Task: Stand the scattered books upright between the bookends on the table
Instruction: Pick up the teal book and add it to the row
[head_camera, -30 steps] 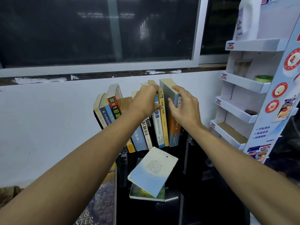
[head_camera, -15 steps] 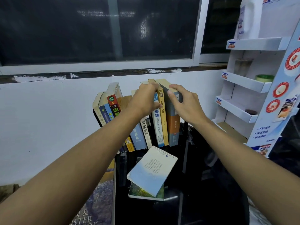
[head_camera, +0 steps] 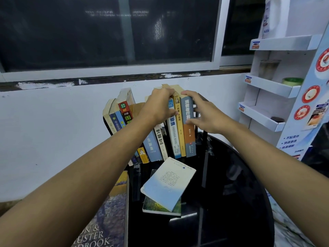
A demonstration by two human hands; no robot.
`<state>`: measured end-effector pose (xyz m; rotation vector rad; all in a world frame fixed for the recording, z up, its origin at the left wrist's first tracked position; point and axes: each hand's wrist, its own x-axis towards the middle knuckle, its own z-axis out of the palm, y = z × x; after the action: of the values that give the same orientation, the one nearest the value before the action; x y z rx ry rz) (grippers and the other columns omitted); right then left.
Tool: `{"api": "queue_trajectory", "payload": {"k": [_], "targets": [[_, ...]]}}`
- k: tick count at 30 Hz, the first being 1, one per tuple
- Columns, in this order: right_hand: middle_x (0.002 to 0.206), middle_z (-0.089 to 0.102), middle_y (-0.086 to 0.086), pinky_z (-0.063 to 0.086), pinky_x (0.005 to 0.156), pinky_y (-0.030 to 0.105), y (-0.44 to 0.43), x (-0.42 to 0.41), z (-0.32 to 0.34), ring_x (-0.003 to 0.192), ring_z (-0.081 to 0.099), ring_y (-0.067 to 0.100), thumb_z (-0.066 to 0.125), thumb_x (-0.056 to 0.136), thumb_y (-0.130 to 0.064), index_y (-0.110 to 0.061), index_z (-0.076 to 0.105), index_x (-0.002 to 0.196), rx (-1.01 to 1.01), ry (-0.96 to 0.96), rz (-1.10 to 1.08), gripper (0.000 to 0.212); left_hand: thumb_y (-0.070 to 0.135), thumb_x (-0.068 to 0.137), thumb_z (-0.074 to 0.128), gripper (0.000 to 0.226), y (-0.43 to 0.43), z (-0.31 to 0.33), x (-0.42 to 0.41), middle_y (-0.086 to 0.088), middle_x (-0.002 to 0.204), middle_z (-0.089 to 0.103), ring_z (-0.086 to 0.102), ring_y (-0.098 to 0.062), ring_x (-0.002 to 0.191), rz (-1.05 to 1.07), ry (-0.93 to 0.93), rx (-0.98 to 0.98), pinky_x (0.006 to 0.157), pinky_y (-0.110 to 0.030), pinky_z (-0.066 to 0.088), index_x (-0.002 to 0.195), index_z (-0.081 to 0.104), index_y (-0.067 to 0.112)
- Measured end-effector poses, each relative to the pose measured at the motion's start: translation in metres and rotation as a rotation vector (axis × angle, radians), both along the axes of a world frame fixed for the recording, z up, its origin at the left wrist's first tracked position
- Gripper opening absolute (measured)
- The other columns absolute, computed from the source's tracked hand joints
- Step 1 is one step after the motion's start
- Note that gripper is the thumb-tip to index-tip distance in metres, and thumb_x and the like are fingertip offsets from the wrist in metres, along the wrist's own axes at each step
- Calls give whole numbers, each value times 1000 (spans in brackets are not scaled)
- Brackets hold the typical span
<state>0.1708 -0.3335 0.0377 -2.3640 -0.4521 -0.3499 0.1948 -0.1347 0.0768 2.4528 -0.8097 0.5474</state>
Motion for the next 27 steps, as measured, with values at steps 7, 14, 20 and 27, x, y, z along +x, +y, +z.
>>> {"api": "queue_trajectory", "payload": {"k": [7, 14, 20, 27], "targets": [[131, 41, -11, 60, 77, 23, 4, 2, -1, 123, 50, 12, 72, 91, -8, -44, 23, 147, 15, -34, -20, 83, 23, 83, 83, 34, 1, 1, -2, -2, 111, 71, 68, -15, 98, 1, 19, -9, 79, -26, 58, 111, 65, 15], [137, 48, -5, 62, 86, 40, 6, -3, -3, 121, 55, 16, 71, 93, -12, -49, 18, 146, -34, -39, -37, 83, 22, 84, 82, 32, 1, 5, -8, -3, 110, 71, 68, -17, 98, 23, 25, 40, 82, -29, 58, 109, 63, 15], [146, 45, -3, 59, 92, 46, 10, -12, 1, 127, 49, 15, 72, 93, -21, -47, 12, 150, -123, -62, -74, 86, 21, 92, 74, 37, 9, 15, -26, -4, 119, 70, 67, -17, 107, 4, 86, 101, 76, -18, 50, 125, 60, 13], [148, 28, -9, 47, 102, 30, 18, -38, 7, 137, 36, 11, 76, 89, -33, -32, 27, 153, -119, -225, -71, 80, 33, 92, 72, 64, 40, 8, -67, -1, 151, 51, 46, -18, 139, -40, 49, 123, 106, -26, 38, 149, 47, 17]]}}
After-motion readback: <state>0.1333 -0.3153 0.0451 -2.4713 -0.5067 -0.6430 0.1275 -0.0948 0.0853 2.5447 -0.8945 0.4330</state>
